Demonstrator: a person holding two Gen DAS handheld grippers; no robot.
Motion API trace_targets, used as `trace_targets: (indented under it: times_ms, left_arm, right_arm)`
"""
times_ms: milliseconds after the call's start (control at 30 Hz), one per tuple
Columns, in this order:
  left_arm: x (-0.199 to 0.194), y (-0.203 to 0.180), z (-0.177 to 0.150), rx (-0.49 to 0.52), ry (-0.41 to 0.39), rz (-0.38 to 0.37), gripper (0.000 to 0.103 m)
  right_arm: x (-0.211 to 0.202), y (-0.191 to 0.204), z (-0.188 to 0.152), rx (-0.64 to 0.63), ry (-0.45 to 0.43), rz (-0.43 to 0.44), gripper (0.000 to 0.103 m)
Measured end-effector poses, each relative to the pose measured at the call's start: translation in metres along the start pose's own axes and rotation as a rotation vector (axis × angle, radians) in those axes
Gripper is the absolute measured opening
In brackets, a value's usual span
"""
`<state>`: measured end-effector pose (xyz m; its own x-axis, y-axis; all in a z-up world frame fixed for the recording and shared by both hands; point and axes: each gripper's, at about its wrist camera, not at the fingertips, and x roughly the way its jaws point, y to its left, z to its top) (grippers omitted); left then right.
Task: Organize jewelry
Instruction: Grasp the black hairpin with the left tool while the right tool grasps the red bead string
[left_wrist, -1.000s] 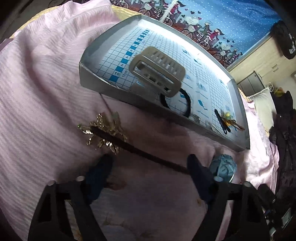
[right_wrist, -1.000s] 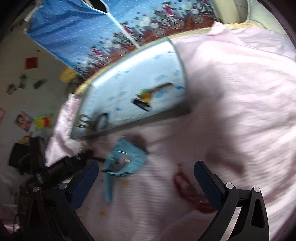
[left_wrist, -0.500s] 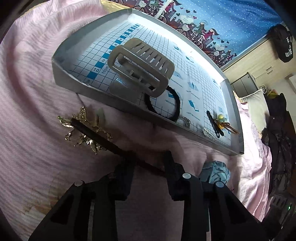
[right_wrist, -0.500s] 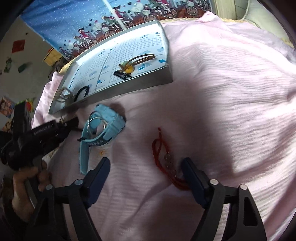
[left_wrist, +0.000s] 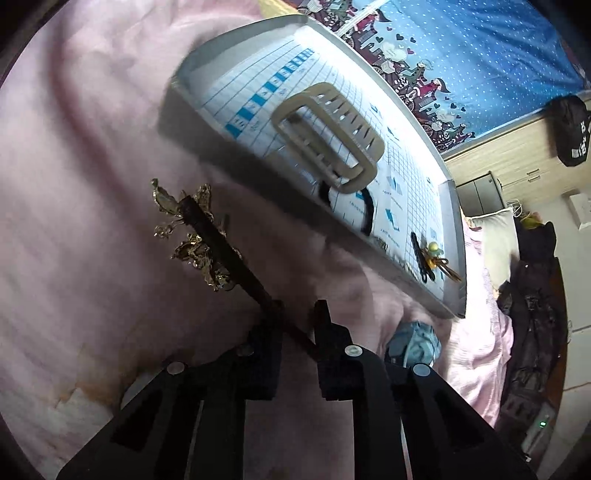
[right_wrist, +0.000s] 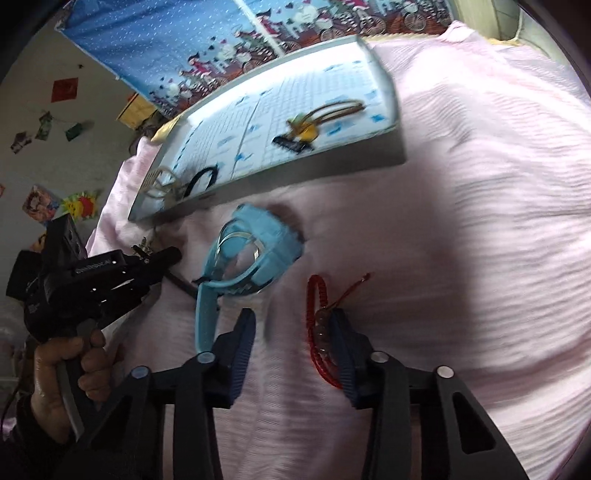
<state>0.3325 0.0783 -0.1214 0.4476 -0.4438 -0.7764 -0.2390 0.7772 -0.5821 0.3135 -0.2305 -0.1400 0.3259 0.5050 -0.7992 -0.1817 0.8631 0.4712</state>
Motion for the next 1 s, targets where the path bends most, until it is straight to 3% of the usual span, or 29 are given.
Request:
trace_targets:
  times_ms: [133,233,400,567,767,1000]
  left_arm:
    - [-0.017,0.008,-0.010,-0.056,0.013,-0.047,0.011]
    - [-0.034,0.007,-0.016,-0.044,-0.007,-0.058,0.010]
    - [-0.060,-0.008,-0.027,0.045,-0.038,-0.077,0.008]
    - [-0.067,-0.033,-0.037,0.178,-0.083,-0.052,0.007]
    - [-0.057,-0.056,-0.051,0.282,-0.111,-0.047,0.006]
    - [-0.047,-0.070,-0.061,0.345,-0.121,-0.051,0.005]
  right_arm:
    - [0.000,0.009,-0.004,-0.037,0.009,-0.009,0.037]
    - [-0.003,0.008,-0.007,-0.025,0.011,-0.004,0.037]
    - [-0.008,0.007,-0.013,-0.017,0.014,0.005,0.034]
    - [-0.007,-0.005,-0.012,0.082,0.012,0.136,0.032]
    - [-0.004,-0.008,-0.008,0.132,0.005,0.223,0.015]
    - [0.000,-0.004,-0.007,0.114,0.017,0.201,0.011]
